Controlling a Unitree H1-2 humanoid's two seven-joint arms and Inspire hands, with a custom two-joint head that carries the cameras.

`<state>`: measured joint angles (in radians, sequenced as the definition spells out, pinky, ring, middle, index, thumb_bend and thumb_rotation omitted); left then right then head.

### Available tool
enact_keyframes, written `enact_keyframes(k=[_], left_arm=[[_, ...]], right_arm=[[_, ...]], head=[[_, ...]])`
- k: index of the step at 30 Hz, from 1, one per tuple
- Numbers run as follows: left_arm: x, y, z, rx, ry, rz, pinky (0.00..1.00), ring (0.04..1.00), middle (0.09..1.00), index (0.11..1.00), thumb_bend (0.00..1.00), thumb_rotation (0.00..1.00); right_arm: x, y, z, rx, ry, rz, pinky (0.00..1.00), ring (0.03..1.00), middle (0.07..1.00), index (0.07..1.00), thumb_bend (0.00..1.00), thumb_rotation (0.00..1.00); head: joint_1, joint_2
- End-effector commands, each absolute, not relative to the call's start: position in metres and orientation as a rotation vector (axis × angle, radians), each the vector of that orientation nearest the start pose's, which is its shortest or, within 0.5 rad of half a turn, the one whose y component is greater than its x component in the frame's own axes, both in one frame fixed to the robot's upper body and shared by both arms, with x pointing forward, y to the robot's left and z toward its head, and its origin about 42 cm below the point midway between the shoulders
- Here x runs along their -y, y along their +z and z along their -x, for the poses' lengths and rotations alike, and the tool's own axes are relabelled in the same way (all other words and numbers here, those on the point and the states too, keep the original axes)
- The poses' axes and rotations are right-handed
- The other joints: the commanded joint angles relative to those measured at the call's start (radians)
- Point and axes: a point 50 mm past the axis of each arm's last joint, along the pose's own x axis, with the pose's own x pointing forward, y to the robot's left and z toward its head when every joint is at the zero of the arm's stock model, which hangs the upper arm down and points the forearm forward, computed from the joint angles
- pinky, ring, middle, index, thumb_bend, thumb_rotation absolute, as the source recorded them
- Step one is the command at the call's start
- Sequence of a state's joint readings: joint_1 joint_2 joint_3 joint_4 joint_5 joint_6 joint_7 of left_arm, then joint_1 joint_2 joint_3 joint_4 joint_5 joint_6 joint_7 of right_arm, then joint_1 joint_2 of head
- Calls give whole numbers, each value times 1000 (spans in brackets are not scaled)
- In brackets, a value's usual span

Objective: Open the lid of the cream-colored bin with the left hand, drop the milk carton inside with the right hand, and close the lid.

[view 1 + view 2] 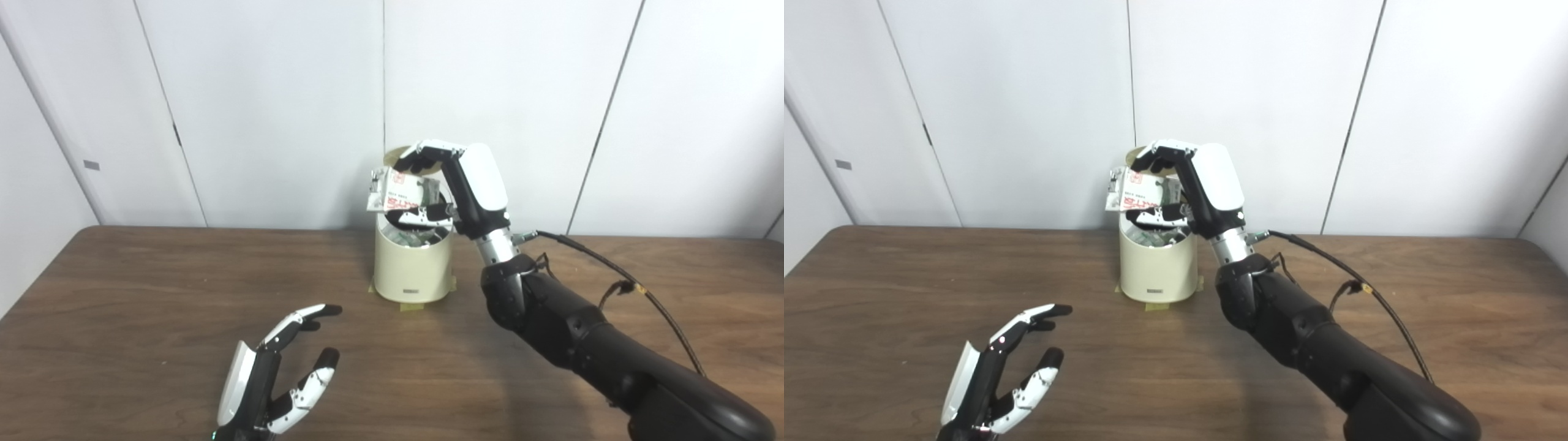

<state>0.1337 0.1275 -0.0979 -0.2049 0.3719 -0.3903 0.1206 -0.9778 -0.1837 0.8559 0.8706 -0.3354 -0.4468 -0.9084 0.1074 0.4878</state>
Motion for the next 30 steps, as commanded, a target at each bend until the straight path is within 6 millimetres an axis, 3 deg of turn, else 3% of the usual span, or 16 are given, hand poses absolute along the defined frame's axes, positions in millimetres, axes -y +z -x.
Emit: enact_keyframes(k=[1, 2, 6, 30], left_arm=[[-213, 131, -218, 463, -32, -398, 716, 787, 767, 743, 397, 612], [-213, 131, -218, 466, -31, -394, 710, 777, 762, 738, 393, 593], [-213, 131, -219, 467, -28, -398, 708, 776, 759, 735, 406, 605], [-210, 131, -219, 454, -26, -413, 712, 790, 765, 740, 417, 633]], right_arm=[[94, 272, -505, 1005, 19, 665, 629, 710, 613, 478, 518, 61], [94, 272, -505, 1010, 16, 670, 696, 769, 709, 482, 515, 104], [97, 271, -506, 1011, 3, 679, 762, 809, 772, 484, 514, 123], [97, 268, -507, 962, 8, 661, 838, 883, 848, 485, 515, 130]], head=[[1, 1], [1, 2], [2, 2], [22, -4]])
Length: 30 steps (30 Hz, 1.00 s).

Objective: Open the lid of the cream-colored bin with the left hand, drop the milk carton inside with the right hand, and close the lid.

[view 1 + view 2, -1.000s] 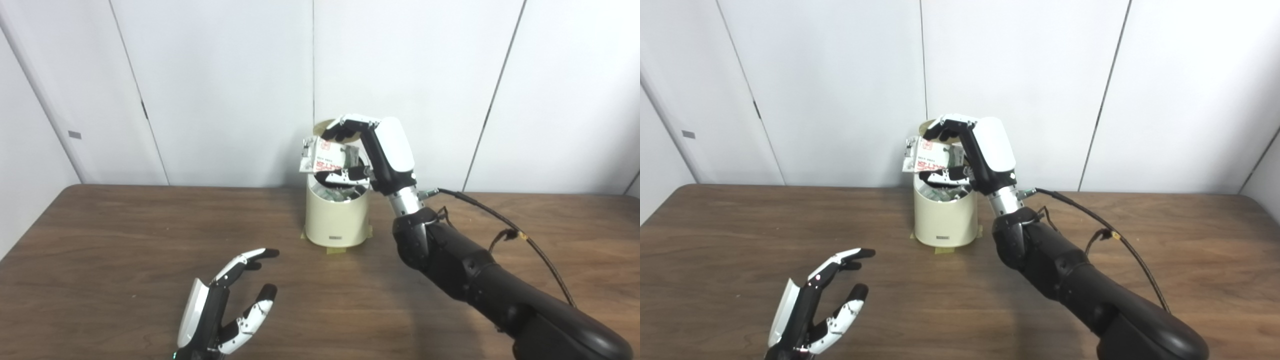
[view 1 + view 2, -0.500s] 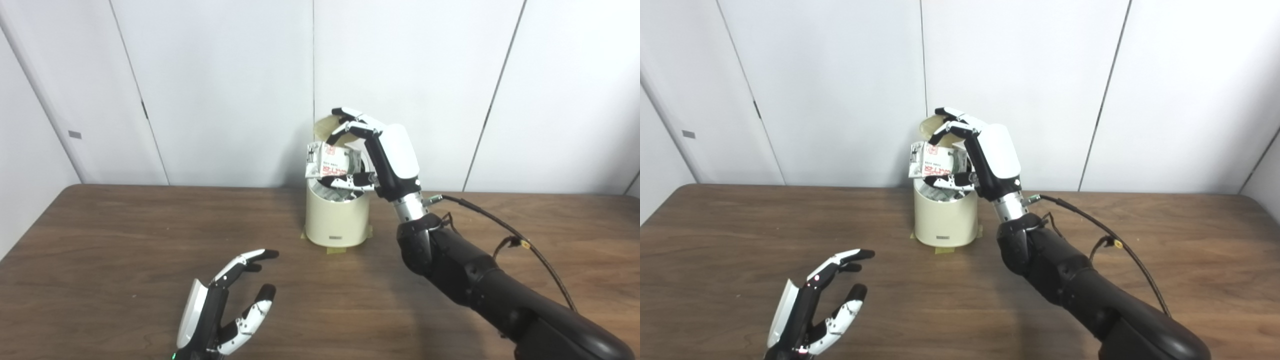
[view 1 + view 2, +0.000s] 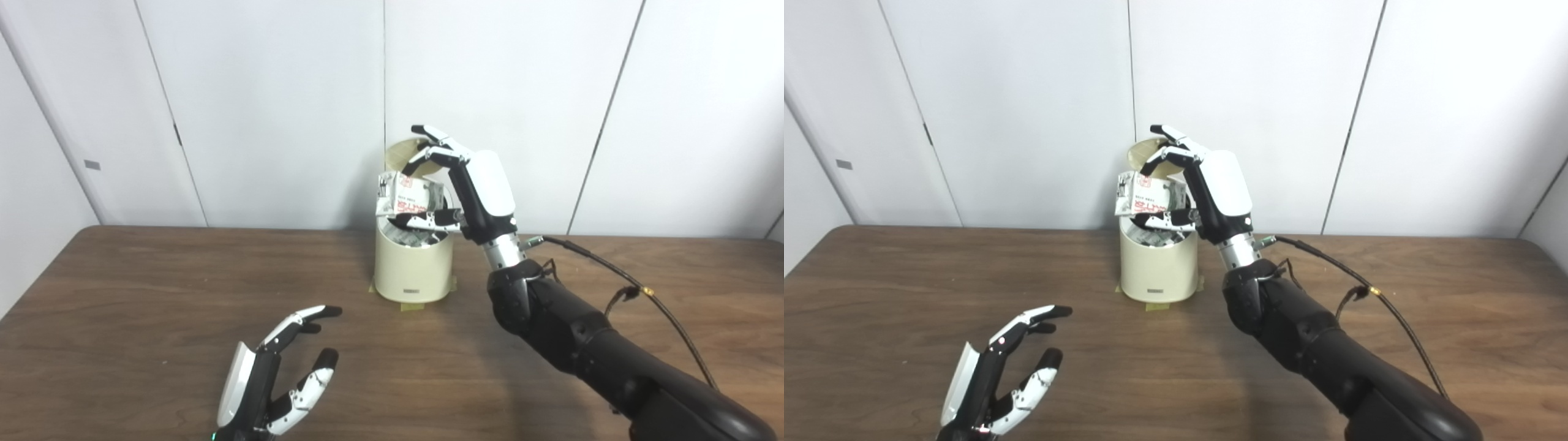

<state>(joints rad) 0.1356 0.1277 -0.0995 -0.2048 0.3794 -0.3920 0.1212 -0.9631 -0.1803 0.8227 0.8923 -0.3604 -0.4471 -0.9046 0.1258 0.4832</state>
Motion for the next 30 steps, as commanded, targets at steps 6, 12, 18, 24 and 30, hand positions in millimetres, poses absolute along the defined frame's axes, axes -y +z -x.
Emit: enact_keyframes(k=[6, 12, 18, 24, 30], left_arm=[[-208, 132, -219, 455, -21, -414, 707, 789, 763, 740, 428, 645], [-208, 132, -219, 455, -17, -407, 715, 794, 764, 740, 450, 662], [-208, 132, -219, 456, -18, -407, 713, 795, 766, 743, 445, 671], [-208, 131, -220, 457, -19, -410, 716, 793, 766, 742, 437, 663], [-209, 132, -219, 451, -18, -408, 724, 799, 767, 743, 447, 665]], right_arm=[[90, 268, -507, 965, 10, 655, 825, 884, 854, 485, 514, 131], [86, 268, -507, 962, 15, 652, 813, 884, 855, 485, 514, 132], [84, 269, -506, 963, 15, 645, 832, 890, 855, 485, 513, 133], [82, 270, -506, 960, 19, 640, 833, 887, 854, 485, 514, 132], [83, 270, -507, 957, 9, 631, 799, 875, 846, 485, 513, 132]], head=[[8, 1], [8, 1], [8, 1], [7, 0], [2, 2]])
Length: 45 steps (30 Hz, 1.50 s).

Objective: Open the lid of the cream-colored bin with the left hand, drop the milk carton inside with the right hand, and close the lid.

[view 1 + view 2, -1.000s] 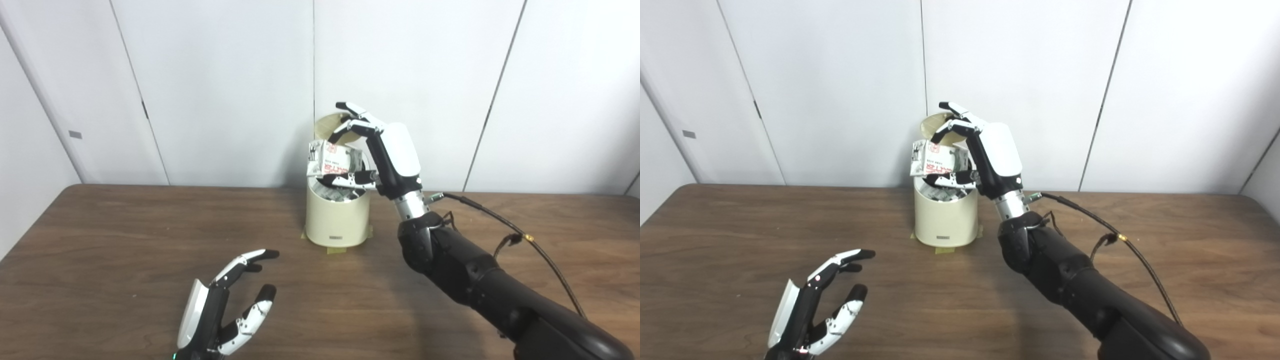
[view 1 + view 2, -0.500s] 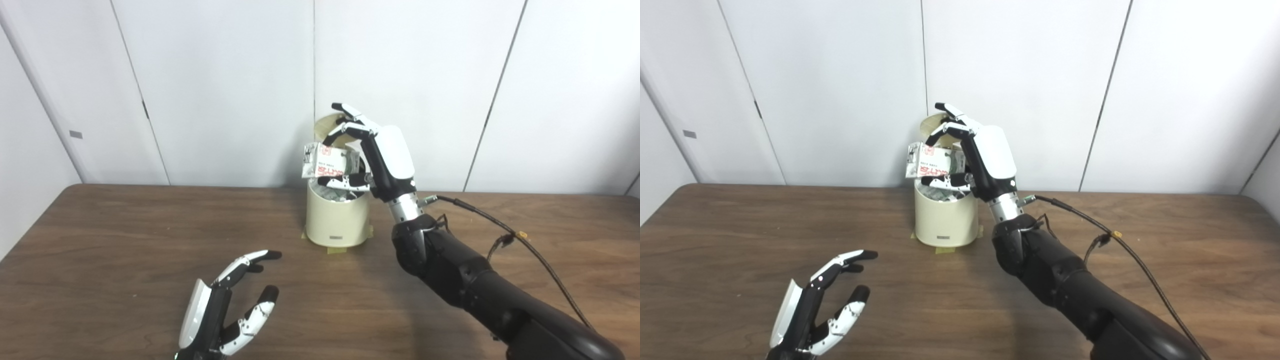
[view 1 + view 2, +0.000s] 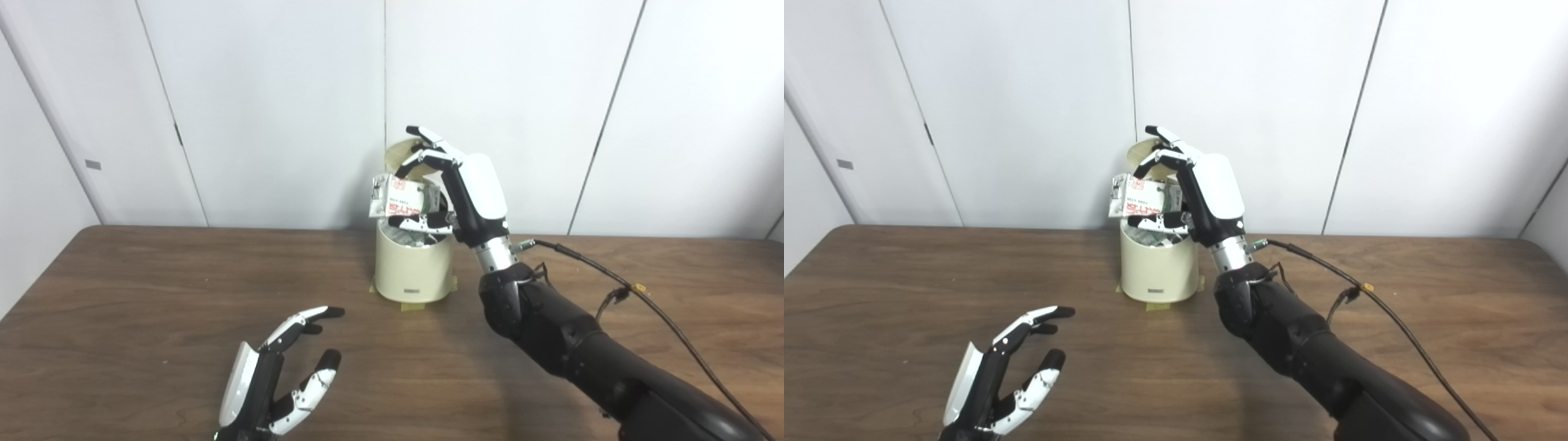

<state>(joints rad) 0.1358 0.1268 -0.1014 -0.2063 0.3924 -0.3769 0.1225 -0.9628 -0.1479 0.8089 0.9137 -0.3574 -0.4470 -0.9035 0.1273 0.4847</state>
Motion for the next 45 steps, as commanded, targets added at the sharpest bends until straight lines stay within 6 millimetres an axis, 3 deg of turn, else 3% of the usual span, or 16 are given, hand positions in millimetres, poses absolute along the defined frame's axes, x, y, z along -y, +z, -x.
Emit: enact_keyframes(k=[1, 7, 34, 36, 38, 45], left_arm=[[-210, 132, -219, 452, -20, -411, 728, 799, 767, 745, 442, 670], [-211, 131, -219, 444, -22, -412, 743, 802, 769, 747, 438, 670], [-213, 131, -219, 445, -26, -415, 731, 796, 769, 746, 419, 637], [-213, 131, -219, 444, -27, -417, 726, 793, 768, 745, 419, 641], [-213, 130, -219, 451, -28, -417, 727, 792, 768, 746, 415, 636], [-214, 129, -220, 449, -31, -420, 716, 788, 767, 743, 414, 625]], right_arm=[[83, 270, -507, 956, 6, 629, 778, 865, 838, 485, 514, 131], [85, 268, -507, 951, -19, 620, 732, 843, 823, 485, 514, 131], [91, 266, -506, 951, -38, 619, 825, 857, 834, 495, 513, 147], [92, 264, -506, 939, -44, 611, 886, 882, 854, 672, 663, 224], [93, 263, -507, 930, -48, 606, 957, 911, 876, 768, 700, 274], [95, 263, -507, 911, -52, 595, 985, 948, 921, 859, 741, 356]], head=[[0, 0], [-7, -1], [-11, 3], [-12, 3], [-12, 3], [-12, 2]])
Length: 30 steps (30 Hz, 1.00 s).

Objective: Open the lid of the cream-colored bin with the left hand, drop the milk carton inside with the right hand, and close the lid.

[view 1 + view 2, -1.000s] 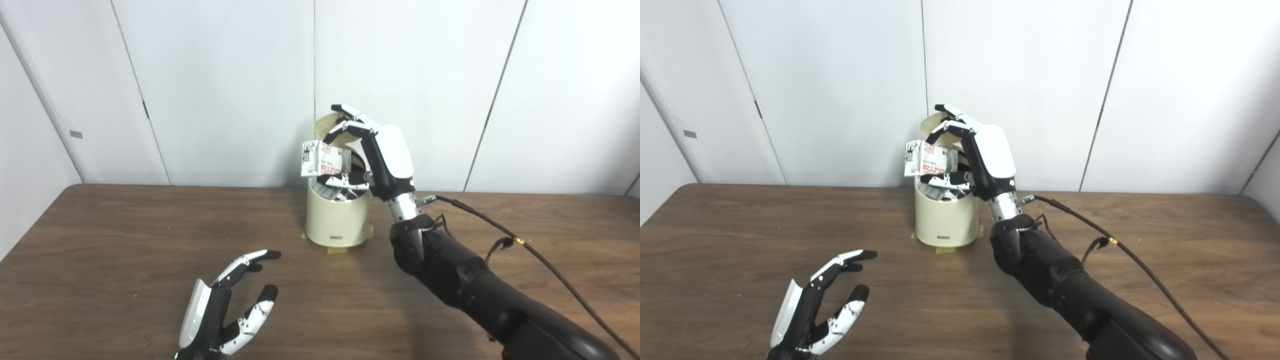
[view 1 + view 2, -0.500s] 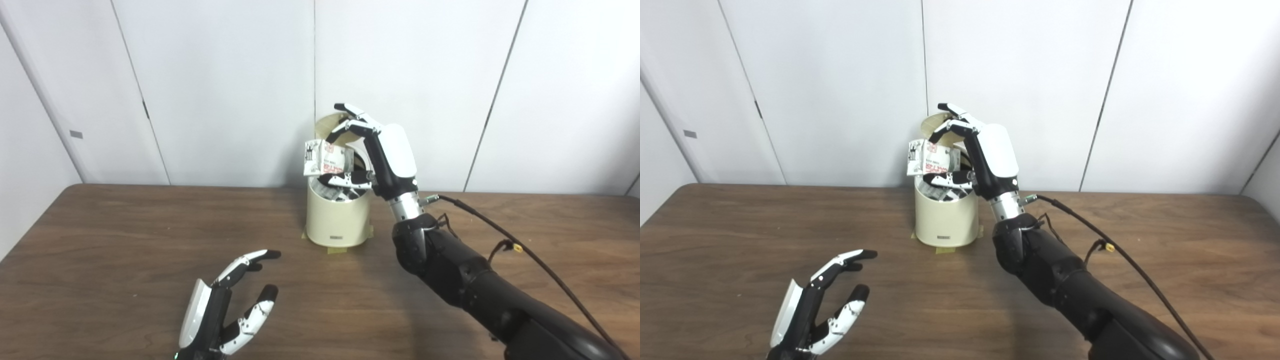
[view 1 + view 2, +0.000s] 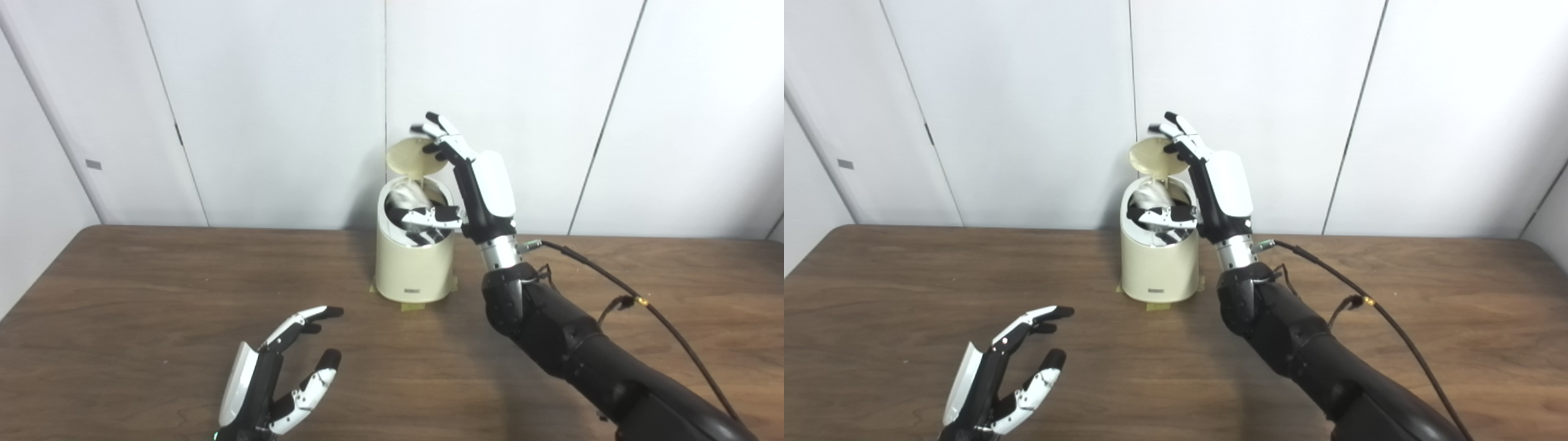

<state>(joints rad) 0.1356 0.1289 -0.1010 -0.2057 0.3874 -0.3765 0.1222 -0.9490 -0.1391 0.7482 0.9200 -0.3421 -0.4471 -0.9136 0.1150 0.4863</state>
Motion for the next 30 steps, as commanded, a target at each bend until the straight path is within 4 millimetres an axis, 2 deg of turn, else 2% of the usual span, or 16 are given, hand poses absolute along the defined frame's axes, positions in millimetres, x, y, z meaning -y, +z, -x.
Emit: enact_keyframes(k=[1, 13, 21, 25, 27, 30], left_arm=[[-214, 129, -220, 451, -31, -419, 718, 790, 769, 744, 413, 625], [-215, 129, -219, 448, -33, -417, 723, 790, 769, 745, 419, 631], [-217, 128, -220, 444, -28, -422, 727, 794, 769, 747, 422, 630], [-217, 127, -224, 447, -33, -422, 725, 792, 768, 745, 412, 620], [-218, 126, -225, 447, -37, -425, 728, 793, 770, 747, 407, 620], [-218, 126, -229, 446, -42, -434, 720, 793, 771, 749, 408, 625]], right_arm=[[95, 263, -507, 910, -53, 594, 982, 949, 922, 859, 746, 361], [95, 260, -506, 899, -52, 582, 960, 945, 926, 851, 767, 384], [96, 256, -501, 916, -63, 568, 875, 905, 905, 820, 748, 382], [99, 255, -498, 935, -68, 573, 897, 921, 916, 808, 734, 381], [100, 256, -495, 945, -62, 562, 868, 922, 924, 805, 730, 381], [100, 257, -493, 950, -62, 540, 753, 890, 930, 795, 735, 341]], head=[[0, 1], [-1, 2], [-10, 0], [-18, -2], [-21, -2], [-28, -9]])
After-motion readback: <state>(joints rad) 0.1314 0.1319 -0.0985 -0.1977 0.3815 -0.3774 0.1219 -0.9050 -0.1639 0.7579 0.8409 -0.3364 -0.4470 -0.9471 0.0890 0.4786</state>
